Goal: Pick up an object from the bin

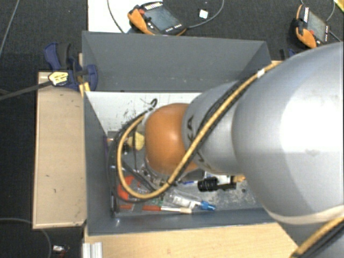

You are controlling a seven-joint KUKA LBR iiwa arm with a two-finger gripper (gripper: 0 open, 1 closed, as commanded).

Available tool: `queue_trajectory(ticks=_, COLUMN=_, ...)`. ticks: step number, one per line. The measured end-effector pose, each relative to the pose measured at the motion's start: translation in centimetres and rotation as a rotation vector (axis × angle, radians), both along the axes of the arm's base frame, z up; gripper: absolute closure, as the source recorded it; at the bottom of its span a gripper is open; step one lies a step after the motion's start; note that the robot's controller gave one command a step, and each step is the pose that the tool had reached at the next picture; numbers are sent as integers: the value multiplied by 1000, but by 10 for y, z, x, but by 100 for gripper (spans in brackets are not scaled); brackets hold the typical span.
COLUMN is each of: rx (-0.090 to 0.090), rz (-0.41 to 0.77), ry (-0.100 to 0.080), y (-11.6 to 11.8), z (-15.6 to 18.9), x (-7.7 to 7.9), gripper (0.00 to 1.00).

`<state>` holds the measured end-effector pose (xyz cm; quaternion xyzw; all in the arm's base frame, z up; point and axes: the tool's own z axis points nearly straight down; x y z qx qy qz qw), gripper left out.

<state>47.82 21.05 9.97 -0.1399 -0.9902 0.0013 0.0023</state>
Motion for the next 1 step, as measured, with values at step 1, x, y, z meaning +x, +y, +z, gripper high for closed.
queue_trajectory(ticks=1, rx=3, rz=148, ry=-5, y=8, z=-30, x=7, gripper=0)
